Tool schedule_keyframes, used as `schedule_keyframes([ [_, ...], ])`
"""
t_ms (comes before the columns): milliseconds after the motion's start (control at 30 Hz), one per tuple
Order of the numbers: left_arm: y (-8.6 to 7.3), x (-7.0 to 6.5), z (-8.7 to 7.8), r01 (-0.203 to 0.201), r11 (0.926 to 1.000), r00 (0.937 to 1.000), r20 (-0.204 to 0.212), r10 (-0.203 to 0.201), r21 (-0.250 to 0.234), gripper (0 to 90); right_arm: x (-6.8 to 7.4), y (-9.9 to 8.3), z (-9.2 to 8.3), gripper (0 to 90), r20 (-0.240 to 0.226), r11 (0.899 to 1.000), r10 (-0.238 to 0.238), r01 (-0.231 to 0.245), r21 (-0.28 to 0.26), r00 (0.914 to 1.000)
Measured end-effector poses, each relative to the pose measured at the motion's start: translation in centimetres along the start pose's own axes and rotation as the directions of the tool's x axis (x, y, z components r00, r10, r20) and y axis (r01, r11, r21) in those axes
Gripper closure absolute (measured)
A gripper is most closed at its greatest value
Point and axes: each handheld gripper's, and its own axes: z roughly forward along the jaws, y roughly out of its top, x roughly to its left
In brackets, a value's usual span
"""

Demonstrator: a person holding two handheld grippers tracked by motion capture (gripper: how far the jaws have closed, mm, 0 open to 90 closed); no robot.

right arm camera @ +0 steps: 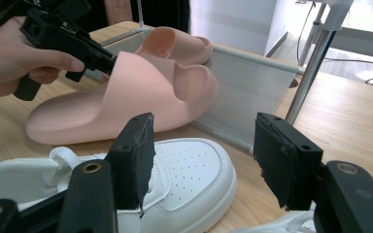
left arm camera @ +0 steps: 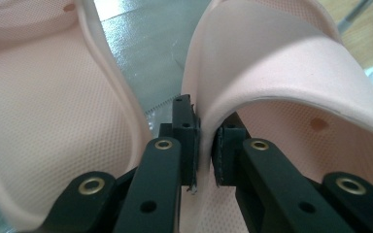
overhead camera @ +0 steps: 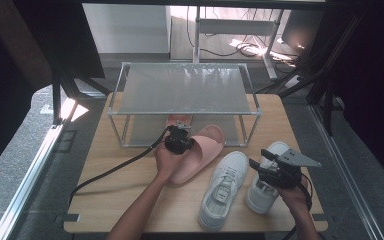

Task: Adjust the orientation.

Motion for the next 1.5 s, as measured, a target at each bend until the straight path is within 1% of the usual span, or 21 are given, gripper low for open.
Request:
schedule_keyframes([
  [33,0.0,0.0,0.2,0.005,1.0000,1.0000,-0.002,-0.005,-0.004,83.0,0.0,0.0,0.0,41.4,-0.001,1.000,0.001,-0.001,-0.001,1.0000],
  [133,-0.2,0.1,0.6,-0.004,1.0000,0.9999,-0.015,0.004,0.007,81.8,0.0,0.0,0.0,41.4,-0.001,1.000,-0.001,0.001,0.001,1.0000],
  [233,-0.4,0.2,1.1,-0.002,1.0000,0.9996,-0.028,0.002,0.007,80.5,0.0,-0.1,0.1,41.4,-0.001,1.000,0.001,-0.001,0.001,1.0000],
  [333,-0.4,0.2,1.2,0.003,1.0000,0.9999,-0.014,-0.003,-0.008,79.9,0.0,-0.1,0.1,41.4,-0.001,1.000,0.000,0.000,0.003,1.0000],
  [400,-0.4,0.1,1.0,0.001,0.9999,1.0000,-0.004,-0.001,-0.015,76.7,0.0,-0.1,0.1,41.4,0.000,1.000,0.000,0.000,0.003,1.0000],
  [433,-0.4,0.1,0.9,-0.003,0.9997,1.0000,-0.006,0.003,-0.024,73.5,0.0,-0.1,0.1,41.4,0.000,1.000,0.000,0.000,0.003,1.0000],
  [500,-0.4,-0.1,0.5,-0.011,0.9986,0.9999,0.002,0.011,-0.052,67.3,0.0,-0.1,0.1,41.4,0.001,1.000,0.000,0.000,0.004,1.0000],
  [633,-0.6,0.1,-1.1,-0.020,0.9973,0.9997,0.011,0.021,-0.071,60.3,-0.1,-0.1,0.1,41.4,0.002,1.000,0.002,-0.002,0.004,1.0000],
  [700,-0.9,0.4,-2.1,-0.028,0.9973,0.9995,0.014,0.029,-0.068,59.8,-0.1,-0.1,0.0,41.5,0.003,1.000,0.001,-0.001,0.005,1.0000],
  [800,-1.6,0.7,-3.5,-0.036,0.9964,0.9991,0.019,0.038,-0.077,60.2,-0.1,-0.1,0.1,41.4,0.003,1.000,0.002,-0.002,0.005,1.0000],
  [900,-2.4,0.7,-5.0,-0.060,0.9941,0.9975,0.032,0.063,-0.090,67.3,0.0,-0.1,0.1,41.4,0.002,1.000,0.000,0.000,0.006,1.0000],
  [967,-2.8,0.4,-5.9,-0.081,0.9919,0.9940,0.066,0.088,-0.098,75.2,0.1,-0.1,0.1,41.4,0.002,1.000,0.000,0.000,0.007,1.0000],
  [1000,-3.0,0.1,-6.3,-0.090,0.9916,0.9922,0.078,0.097,-0.093,78.6,0.0,-0.1,0.2,41.4,0.004,1.000,-0.002,0.002,0.007,1.0000],
  [1100,-3.6,-0.9,-6.9,-0.122,0.9893,0.9839,0.122,0.131,-0.080,85.6,0.1,-0.1,0.2,41.4,0.003,1.000,-0.003,0.003,0.009,1.0000],
  [1133,-3.8,-1.2,-6.9,-0.126,0.9891,0.9821,0.131,0.135,-0.076,87.0,0.1,-0.1,0.2,41.4,0.003,1.000,-0.004,0.004,0.008,1.0000],
  [1200,-4.2,-2.0,-6.7,-0.150,0.9867,0.9761,0.149,0.158,-0.061,88.6,0.1,-0.1,0.2,41.4,0.003,1.000,-0.003,0.003,0.008,1.0000],
  [1233,-4.3,-2.3,-6.6,-0.147,0.9873,0.9735,0.168,0.155,-0.060,89.1,0.1,-0.1,0.3,41.4,0.003,1.000,-0.003,0.003,0.009,1.0000],
  [1267,-4.5,-2.7,-6.4,-0.153,0.9869,0.9707,0.180,0.160,-0.053,89.5,0.1,-0.2,0.3,41.5,0.003,1.000,-0.003,0.003,0.009,1.0000],
  [1333,-4.6,-3.4,-5.8,-0.181,0.9827,0.9661,0.180,0.185,-0.037,89.8,0.2,-0.2,0.3,41.4,0.002,1.000,-0.004,0.004,0.011,1.0000],
  [1400,-4.6,-4.2,-5.2,-0.196,0.9801,0.9616,0.190,0.198,-0.029,89.9,0.2,-0.1,0.3,41.5,0.002,1.000,-0.005,0.005,0.013,1.0000],
  [1500,-4.2,-5.0,-4.3,-0.209,0.9776,0.9585,0.193,0.210,-0.024,90.0,0.1,-0.2,0.3,41.4,0.004,1.000,-0.002,0.002,0.009,1.0000],
])
